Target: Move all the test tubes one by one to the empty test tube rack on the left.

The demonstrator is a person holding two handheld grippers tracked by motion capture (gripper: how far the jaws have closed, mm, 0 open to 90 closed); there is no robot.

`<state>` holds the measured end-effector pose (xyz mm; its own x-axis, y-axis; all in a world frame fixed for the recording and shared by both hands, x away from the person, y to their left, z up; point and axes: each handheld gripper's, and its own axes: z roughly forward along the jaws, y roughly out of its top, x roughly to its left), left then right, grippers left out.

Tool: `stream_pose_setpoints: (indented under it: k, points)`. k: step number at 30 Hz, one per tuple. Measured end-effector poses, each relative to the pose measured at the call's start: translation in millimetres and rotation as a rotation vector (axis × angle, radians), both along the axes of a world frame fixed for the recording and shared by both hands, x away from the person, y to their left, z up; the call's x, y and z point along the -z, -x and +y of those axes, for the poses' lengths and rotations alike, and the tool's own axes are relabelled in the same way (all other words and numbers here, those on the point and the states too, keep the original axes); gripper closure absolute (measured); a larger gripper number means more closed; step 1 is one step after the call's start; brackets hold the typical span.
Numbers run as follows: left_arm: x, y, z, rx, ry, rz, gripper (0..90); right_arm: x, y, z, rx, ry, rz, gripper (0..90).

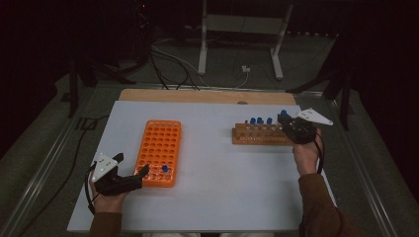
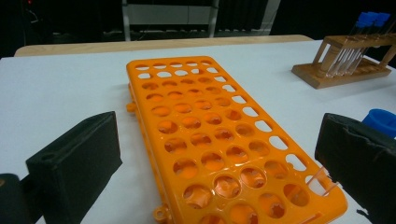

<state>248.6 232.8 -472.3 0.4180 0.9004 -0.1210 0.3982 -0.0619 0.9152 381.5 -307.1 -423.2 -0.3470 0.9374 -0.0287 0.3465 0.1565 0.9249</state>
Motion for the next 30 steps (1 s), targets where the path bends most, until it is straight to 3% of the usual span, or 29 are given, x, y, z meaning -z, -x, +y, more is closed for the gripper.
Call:
stream_pose_setpoints:
  k: [6,19,30]
  points:
    - [-0.1,0.1,0.4,0.0,0.002,0.0,1.1,-10.0,4.4,3.1,-0.023,0.007,-0.019,77.0]
    - [-0.1,-0.1,1.4,-0.002,0.009,0.002,1.1,-14.5,14.3,10.6,-0.067,0.013,-0.021,77.0]
    - [-1.1,0.2,2.9,0.001,0.015,-0.002,1.1,-21.6,27.6,31.2,-0.144,-0.011,-0.028,76.8]
